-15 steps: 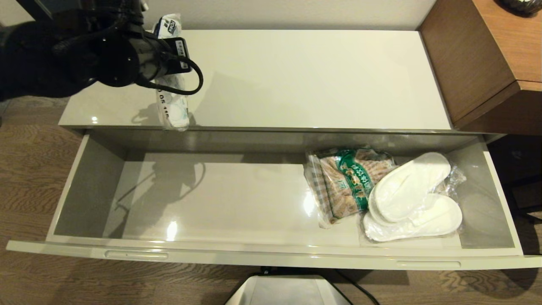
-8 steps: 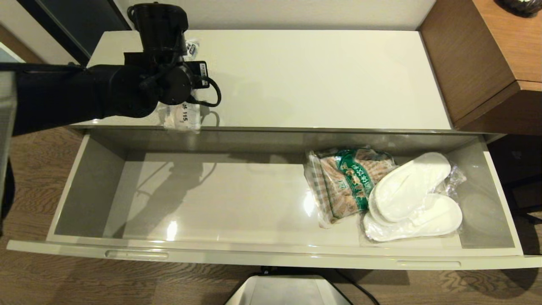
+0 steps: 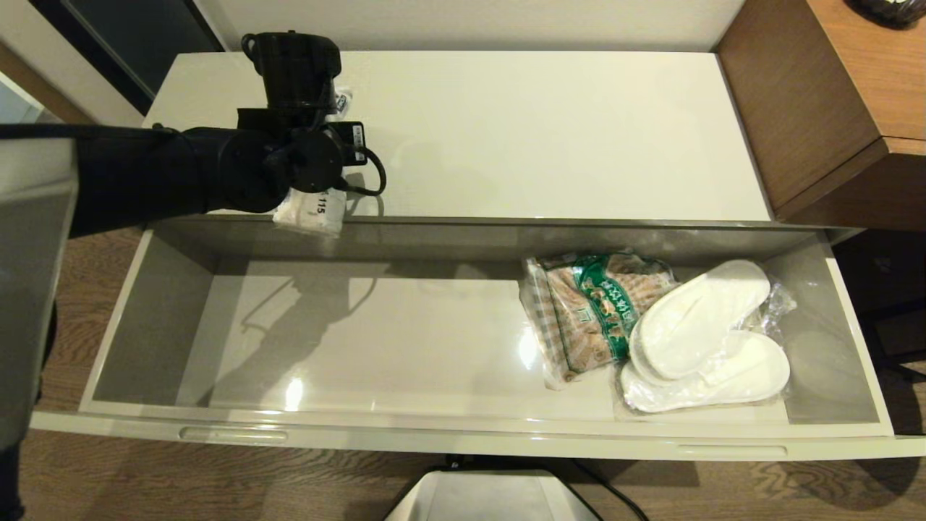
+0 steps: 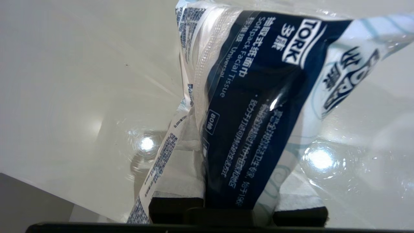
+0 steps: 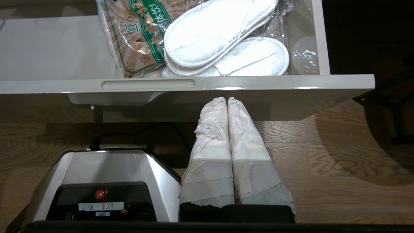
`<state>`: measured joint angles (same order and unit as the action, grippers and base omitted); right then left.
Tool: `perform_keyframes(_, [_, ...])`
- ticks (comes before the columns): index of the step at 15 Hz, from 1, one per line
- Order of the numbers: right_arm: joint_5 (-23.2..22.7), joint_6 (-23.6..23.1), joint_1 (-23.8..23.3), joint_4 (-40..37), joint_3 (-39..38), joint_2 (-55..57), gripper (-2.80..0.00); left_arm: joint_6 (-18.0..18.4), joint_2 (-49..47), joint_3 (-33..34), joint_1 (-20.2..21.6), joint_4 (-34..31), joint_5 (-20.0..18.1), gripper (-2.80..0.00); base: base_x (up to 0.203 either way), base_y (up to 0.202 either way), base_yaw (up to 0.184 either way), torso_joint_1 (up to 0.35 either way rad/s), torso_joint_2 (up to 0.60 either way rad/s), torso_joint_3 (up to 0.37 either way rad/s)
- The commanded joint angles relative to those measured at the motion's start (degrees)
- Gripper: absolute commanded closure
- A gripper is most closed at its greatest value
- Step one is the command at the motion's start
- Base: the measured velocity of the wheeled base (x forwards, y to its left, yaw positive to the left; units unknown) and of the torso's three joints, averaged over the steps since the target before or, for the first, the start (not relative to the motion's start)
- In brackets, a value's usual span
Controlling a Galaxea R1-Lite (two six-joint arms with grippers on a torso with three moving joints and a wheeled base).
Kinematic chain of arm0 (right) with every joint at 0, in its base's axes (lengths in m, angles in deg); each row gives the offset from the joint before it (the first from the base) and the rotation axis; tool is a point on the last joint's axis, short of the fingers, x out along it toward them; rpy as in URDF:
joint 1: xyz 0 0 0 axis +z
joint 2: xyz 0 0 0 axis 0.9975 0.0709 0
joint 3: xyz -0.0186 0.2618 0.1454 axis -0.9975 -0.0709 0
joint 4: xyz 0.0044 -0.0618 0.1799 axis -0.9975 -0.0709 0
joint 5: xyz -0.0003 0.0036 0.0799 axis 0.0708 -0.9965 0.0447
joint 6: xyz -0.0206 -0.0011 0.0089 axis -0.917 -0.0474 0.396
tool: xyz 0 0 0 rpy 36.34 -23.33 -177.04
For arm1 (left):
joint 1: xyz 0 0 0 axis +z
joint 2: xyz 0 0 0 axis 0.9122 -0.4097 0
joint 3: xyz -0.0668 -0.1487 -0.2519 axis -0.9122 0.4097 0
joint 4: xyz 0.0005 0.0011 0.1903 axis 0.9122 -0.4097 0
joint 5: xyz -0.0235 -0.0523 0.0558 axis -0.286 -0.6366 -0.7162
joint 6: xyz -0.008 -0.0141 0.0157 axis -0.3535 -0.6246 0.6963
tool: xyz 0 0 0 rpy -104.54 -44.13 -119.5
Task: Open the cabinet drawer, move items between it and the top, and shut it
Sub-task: Place the tissue on the table
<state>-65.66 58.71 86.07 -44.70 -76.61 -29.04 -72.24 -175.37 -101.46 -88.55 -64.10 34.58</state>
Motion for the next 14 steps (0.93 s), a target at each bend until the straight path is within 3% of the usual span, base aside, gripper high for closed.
perform_keyframes(1, [-0.02, 0.03, 0.04, 0.02, -0.18, -0.92, 0.00, 1.56, -0.40, -0.01, -0.03, 1.95, 0.05, 0.00, 0.000, 0.000, 0.000, 0.000, 0.00, 0.000])
perform_keyframes(5, [-0.02, 0.03, 0.00, 0.02, -0.18, -0.88, 0.00, 1.92, -0.51, -0.01, -0.03, 2.31, 0.03, 0.00, 0.000, 0.000, 0.000, 0.000, 0.00, 0.000])
perform_keyframes(8, [-0.02, 0.03, -0.05, 0.02, -0.18, -0.92, 0.00, 9.14, -2.63, 0.07, -0.03, 14.92, 0.28, 0.00, 0.000, 0.000, 0.000, 0.000, 0.00, 0.000])
perform_keyframes(11, [-0.02, 0.03, -0.05, 0.02, -0.09, -0.83, 0.00, 10.70, -3.41, 0.08, -0.05, 17.50, 0.74, 0.00, 0.000, 0.000, 0.000, 0.000, 0.00, 0.000])
perform_keyframes(13, [-0.02, 0.03, -0.05, 0.02, -0.09, -0.92, 0.00, 14.25, -6.05, 0.18, -0.51, 26.36, 3.31, 0.00, 0.000, 0.000, 0.000, 0.000, 0.00, 0.000])
perform_keyframes(14, [-0.02, 0.03, -0.05, 0.02, -0.09, -0.83, 0.00, 15.36, -7.03, 0.24, -0.79, 28.21, 4.96, -2.80, 0.000, 0.000, 0.000, 0.000, 0.00, 0.000])
